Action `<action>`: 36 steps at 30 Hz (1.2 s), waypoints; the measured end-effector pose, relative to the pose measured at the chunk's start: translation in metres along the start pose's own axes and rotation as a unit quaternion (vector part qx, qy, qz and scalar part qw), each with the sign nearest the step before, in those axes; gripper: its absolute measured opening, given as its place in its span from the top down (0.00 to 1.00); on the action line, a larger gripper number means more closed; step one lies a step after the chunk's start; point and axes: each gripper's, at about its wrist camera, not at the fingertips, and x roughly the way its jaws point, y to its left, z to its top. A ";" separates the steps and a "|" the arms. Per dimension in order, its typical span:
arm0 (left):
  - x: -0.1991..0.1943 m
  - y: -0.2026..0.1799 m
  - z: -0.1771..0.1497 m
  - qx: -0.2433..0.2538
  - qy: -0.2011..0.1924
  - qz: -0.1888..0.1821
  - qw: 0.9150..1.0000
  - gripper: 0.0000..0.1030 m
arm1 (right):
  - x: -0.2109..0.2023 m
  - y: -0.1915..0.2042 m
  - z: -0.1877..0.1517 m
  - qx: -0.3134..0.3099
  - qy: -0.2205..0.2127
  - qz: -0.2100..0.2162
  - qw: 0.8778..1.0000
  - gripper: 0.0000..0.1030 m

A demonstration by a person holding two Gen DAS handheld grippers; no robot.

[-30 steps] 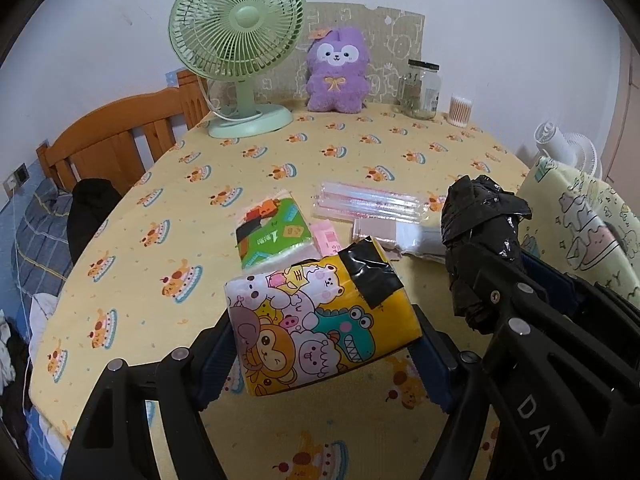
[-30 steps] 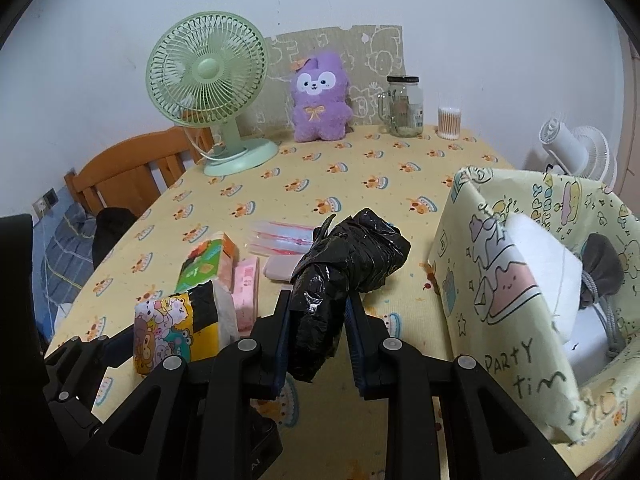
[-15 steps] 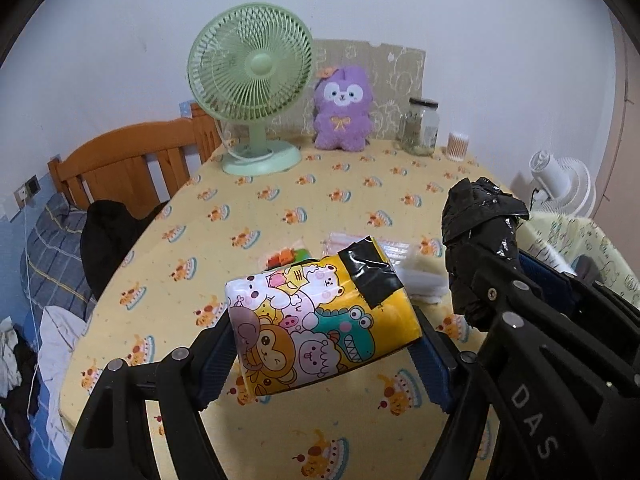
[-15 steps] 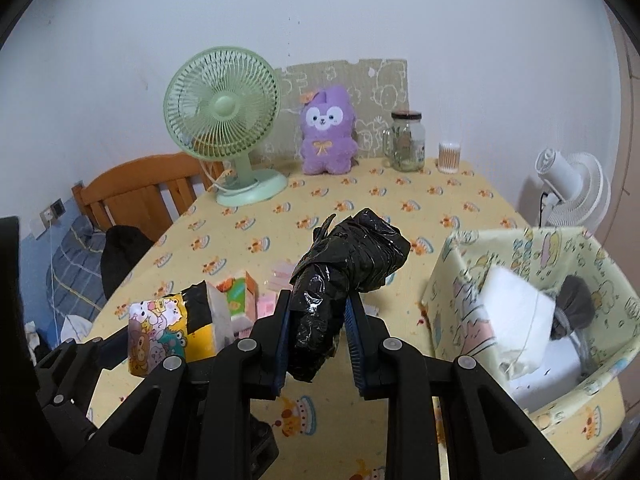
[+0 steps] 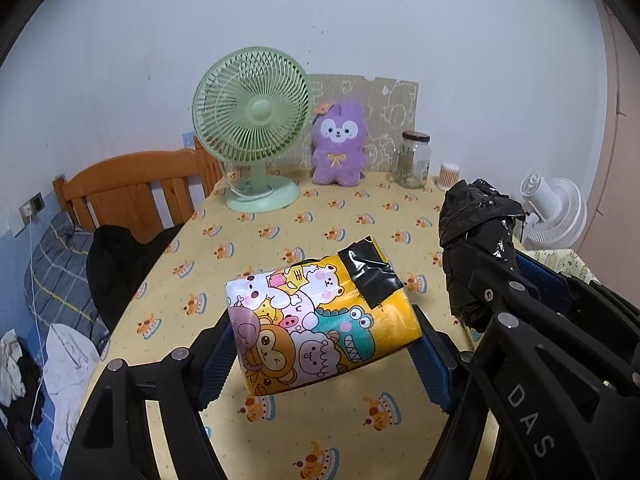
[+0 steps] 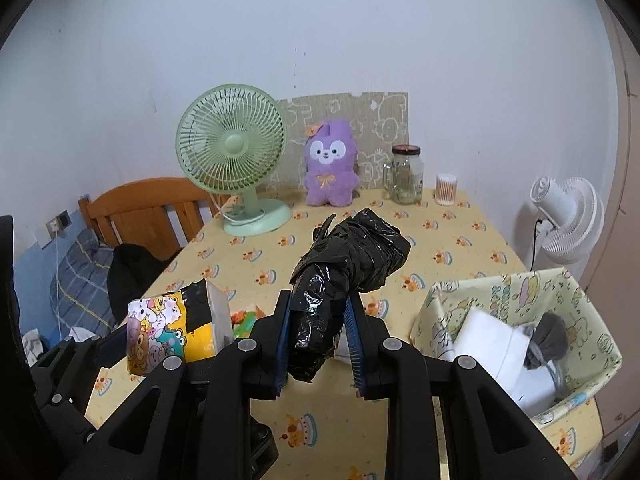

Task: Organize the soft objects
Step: 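Carry the snack bag and black bundle toward the box with both tools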

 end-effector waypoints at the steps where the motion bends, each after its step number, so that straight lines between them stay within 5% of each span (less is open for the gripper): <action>1: -0.002 -0.001 0.002 0.000 -0.002 0.000 1.000 0.22 | -0.001 0.000 0.001 0.000 -0.001 0.000 1.000 0.72; 36: -0.021 -0.081 0.020 0.027 -0.049 -0.046 0.997 0.22 | -0.040 -0.070 0.021 -0.002 -0.039 -0.031 0.999 0.72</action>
